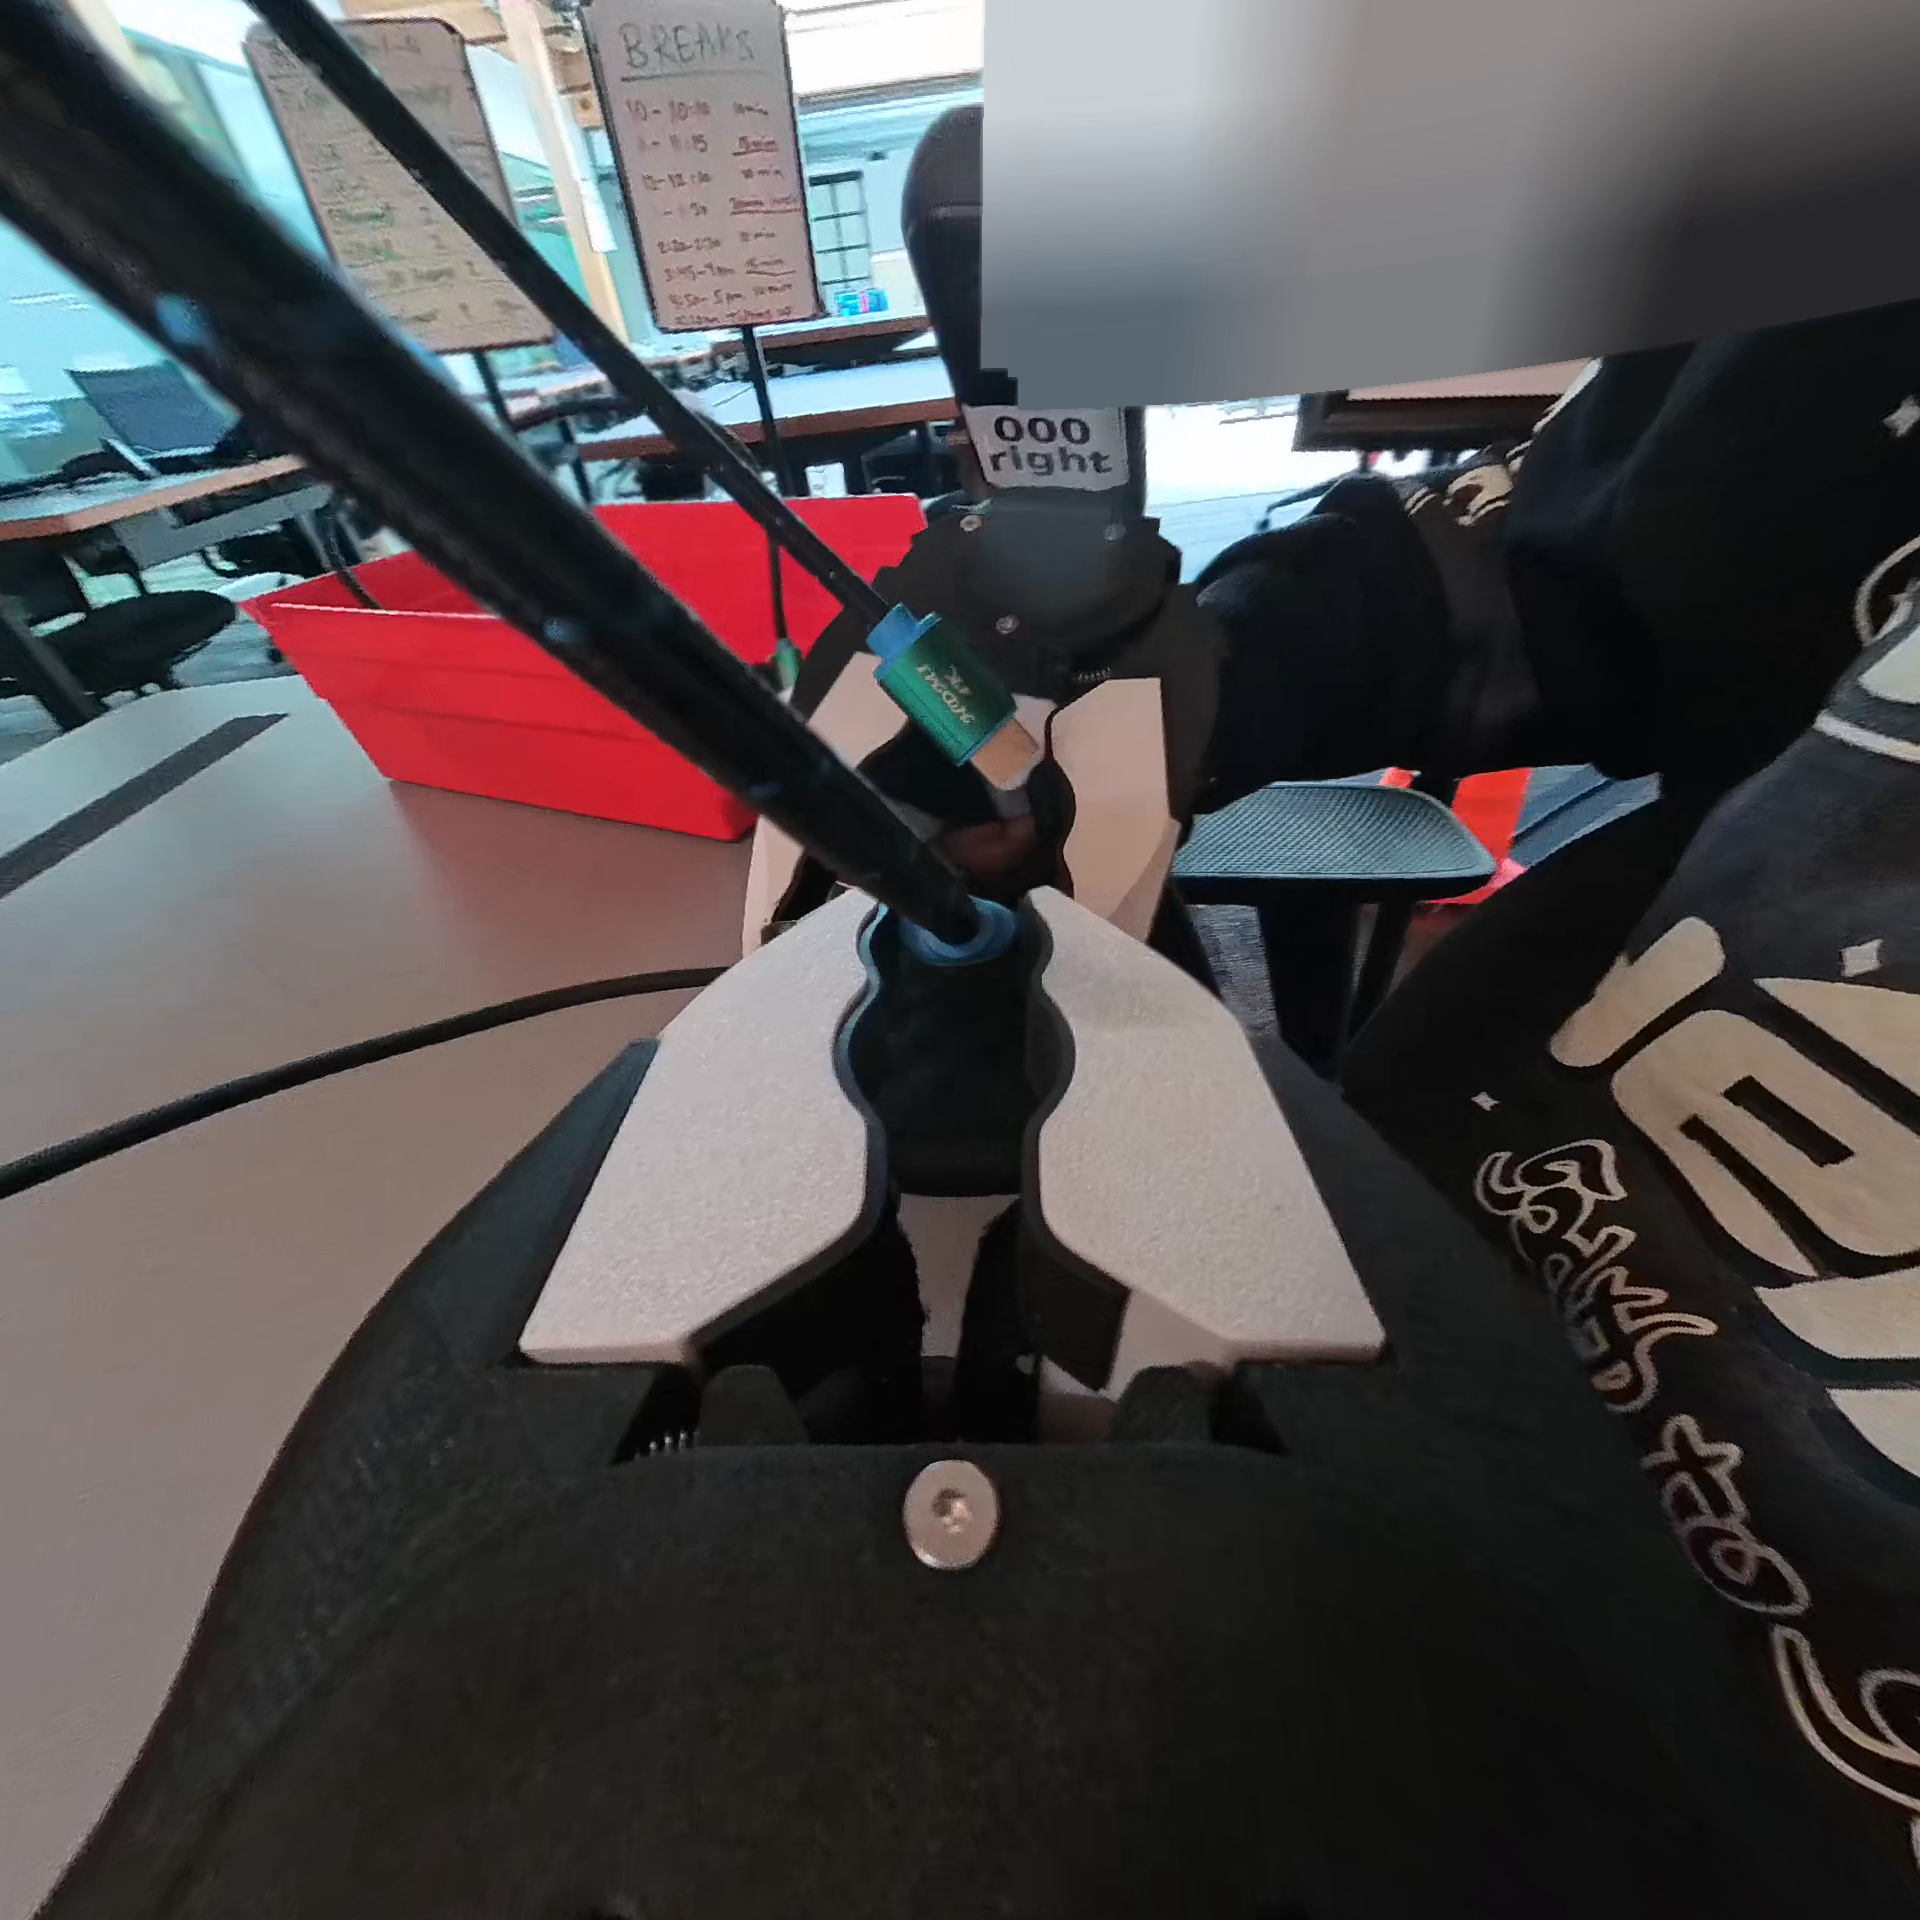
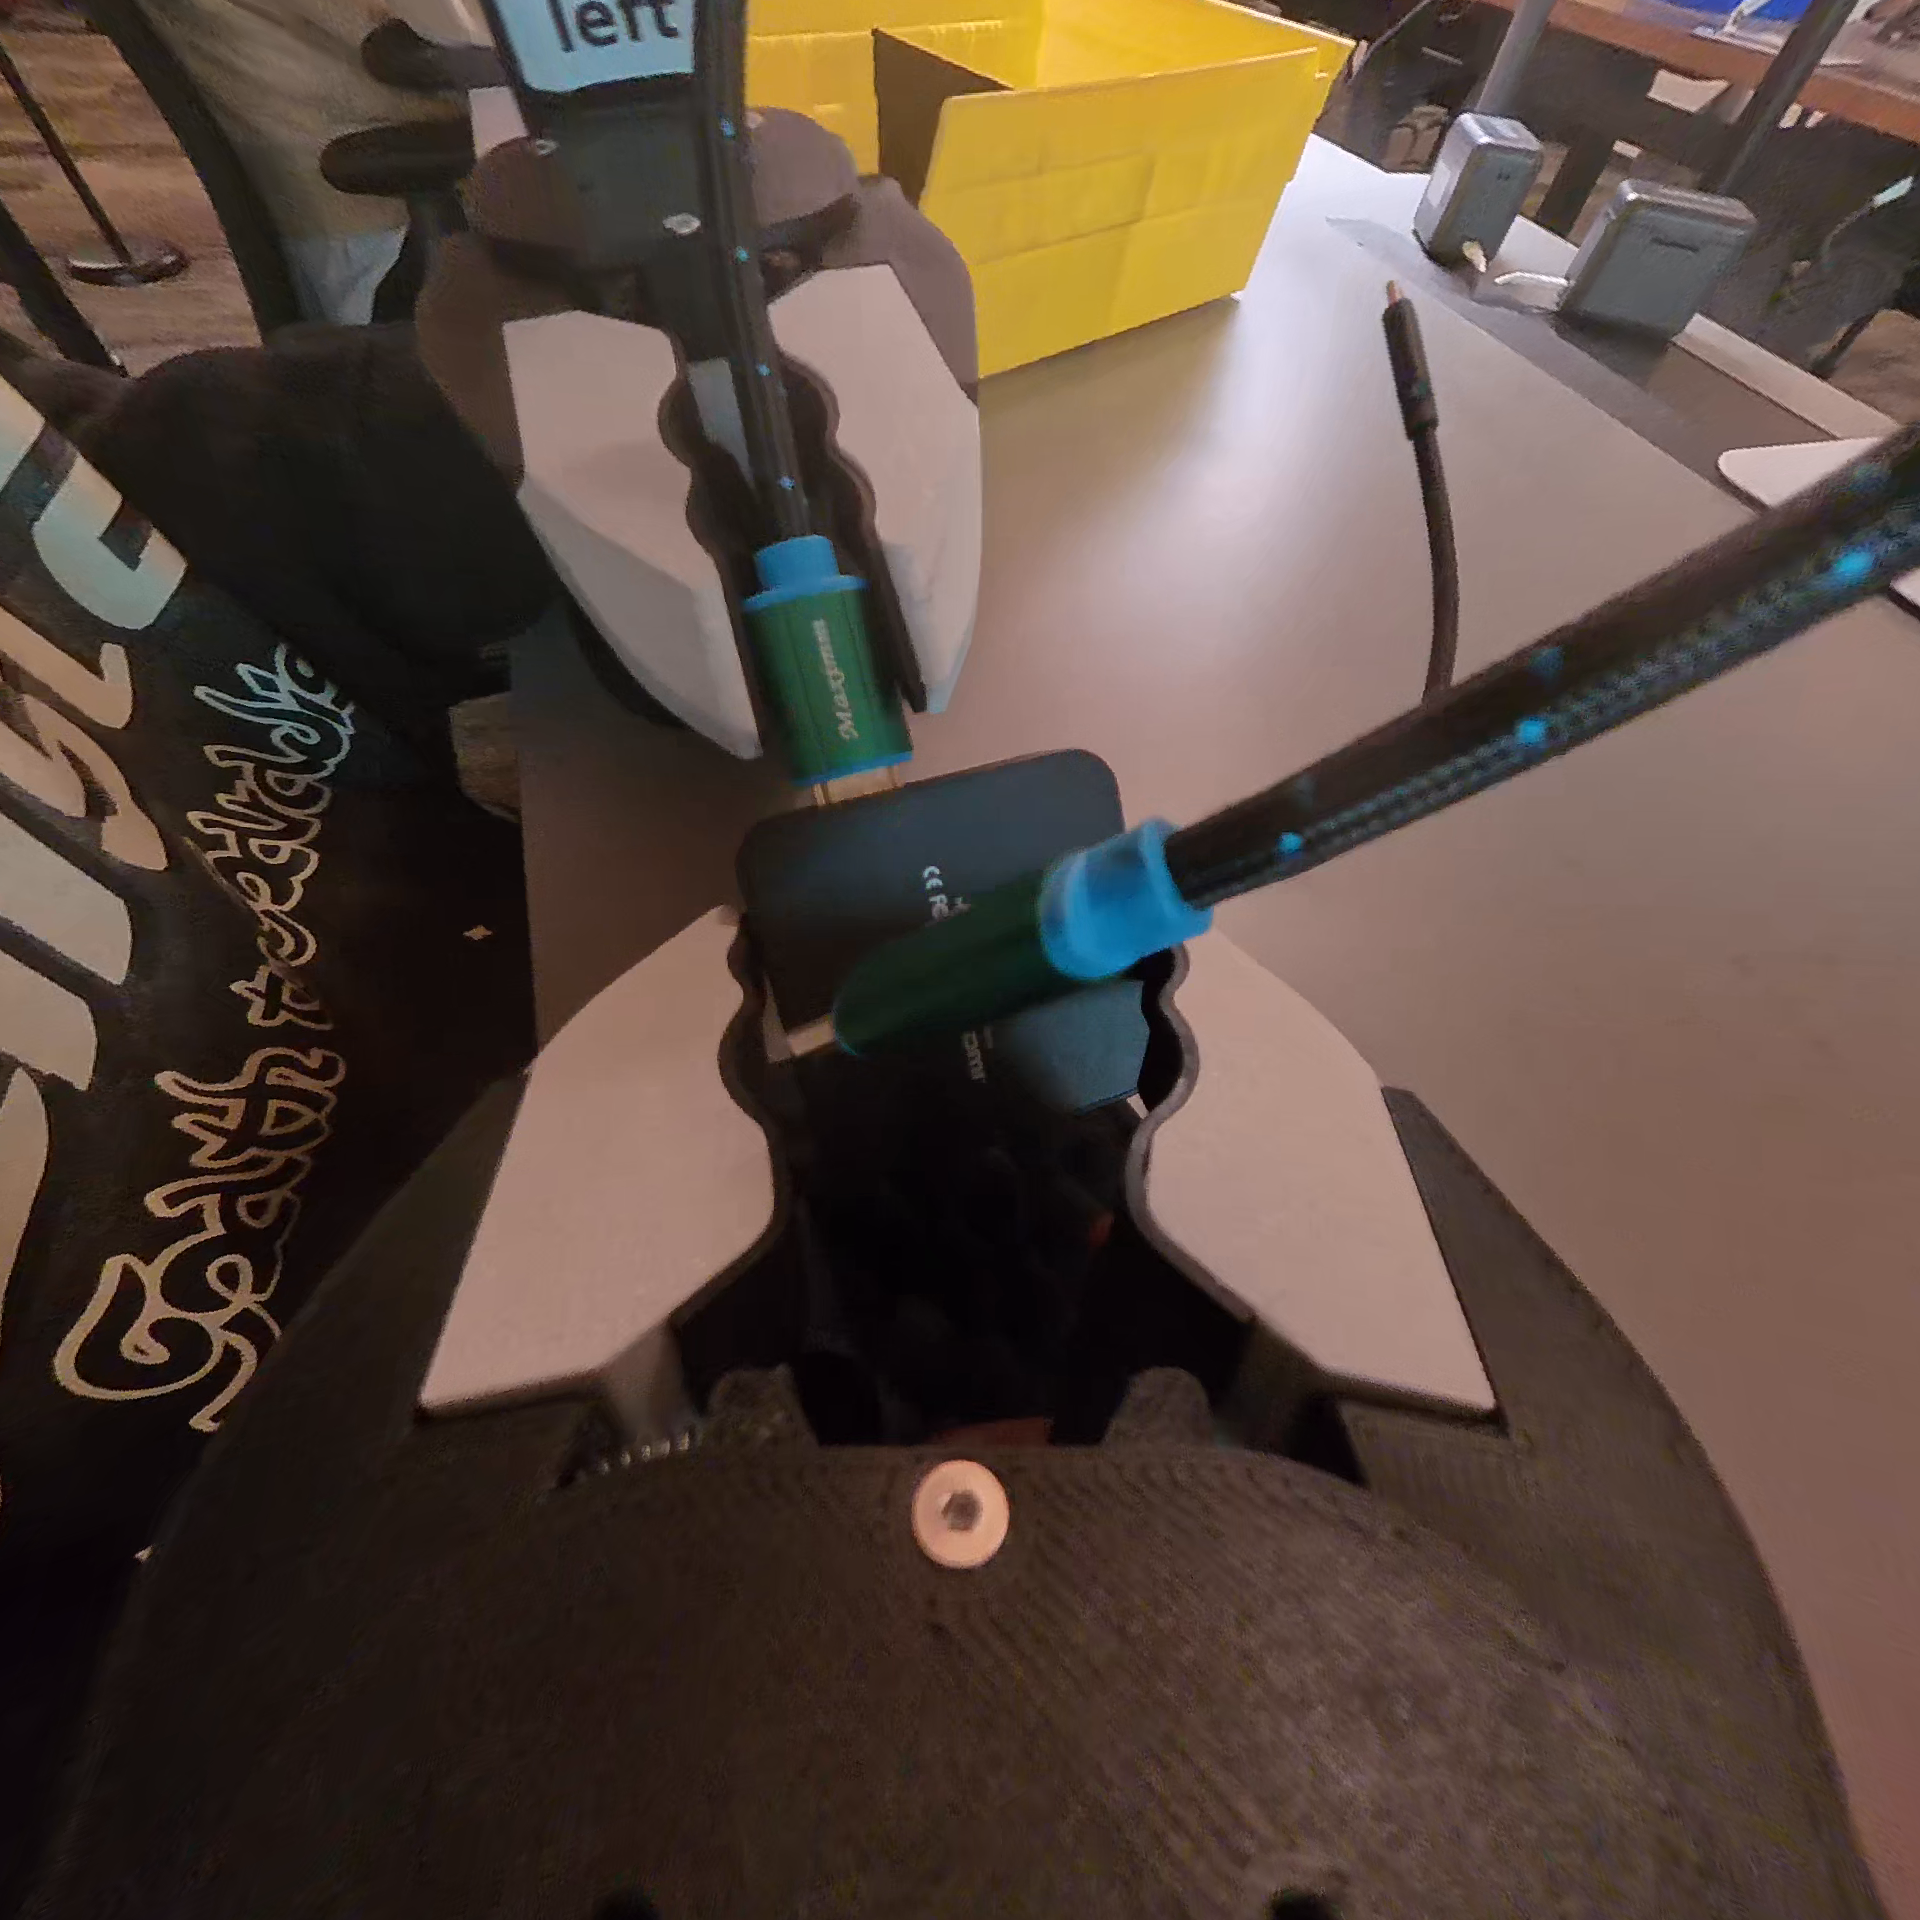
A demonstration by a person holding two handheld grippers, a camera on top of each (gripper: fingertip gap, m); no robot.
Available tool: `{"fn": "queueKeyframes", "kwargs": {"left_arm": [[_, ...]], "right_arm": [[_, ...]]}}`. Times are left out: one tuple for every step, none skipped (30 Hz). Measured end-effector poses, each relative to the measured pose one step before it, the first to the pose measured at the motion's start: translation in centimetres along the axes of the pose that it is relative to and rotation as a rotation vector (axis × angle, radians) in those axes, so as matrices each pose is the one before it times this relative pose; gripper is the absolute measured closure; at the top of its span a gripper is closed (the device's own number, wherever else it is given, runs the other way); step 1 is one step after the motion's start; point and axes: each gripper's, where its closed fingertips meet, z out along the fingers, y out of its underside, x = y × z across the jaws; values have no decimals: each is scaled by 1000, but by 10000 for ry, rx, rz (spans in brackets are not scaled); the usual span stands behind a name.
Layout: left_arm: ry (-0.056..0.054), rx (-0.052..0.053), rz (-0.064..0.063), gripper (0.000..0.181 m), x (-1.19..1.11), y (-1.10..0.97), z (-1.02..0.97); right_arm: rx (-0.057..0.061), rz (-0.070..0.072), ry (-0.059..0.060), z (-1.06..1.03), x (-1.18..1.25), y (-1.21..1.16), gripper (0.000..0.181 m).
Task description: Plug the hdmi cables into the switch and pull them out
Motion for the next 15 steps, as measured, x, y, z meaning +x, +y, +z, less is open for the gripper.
{"fn": "queueKeyframes", "kwargs": {"left_arm": [[-106,-86,58,160,-55,134,71],[21,-98,19,160,67,142,98],[137,-69,-22,160,160,99,59],[182,-31,-45,160,169,41,46],[117,-32,-21,160,104,47,52],[41,-51,35,160,69,72,102],[-30,-36,68,159,5,65,126],[-50,-15,52,159,-27,40,127],[-33,13,23,159,-23,4,109],[-15,102,-38,159,-37,-89,90],[-25,203,-96,159,-108,-193,43],[-43,266,-90,159,-154,-278,4],[-40,283,-19,159,-89,-323,-30],[-57,187,55,159,-60,-237,-60],[-111,51,121,160,-90,-115,-104]], "right_arm": [[-42,23,25,43,41,80,108],[-22,-85,-46,36,-126,27,109],[-26,-140,-5,46,-146,48,109],[-55,-136,51,36,-84,76,109],[-34,-61,17,17,-76,63,109],[-69,-12,13,29,-25,125,109],[-62,-20,15,55,5,119,109],[-87,-18,23,87,24,118,111],[-83,-39,17,103,-17,98,112],[-43,-28,48,73,26,19,112],[47,44,94,0,126,-95,112],[100,58,80,-49,134,-173,112],[139,6,81,-93,100,-237,112],[169,-29,118,-112,94,-296,112],[268,4,170,-162,146,-422,112]]}}
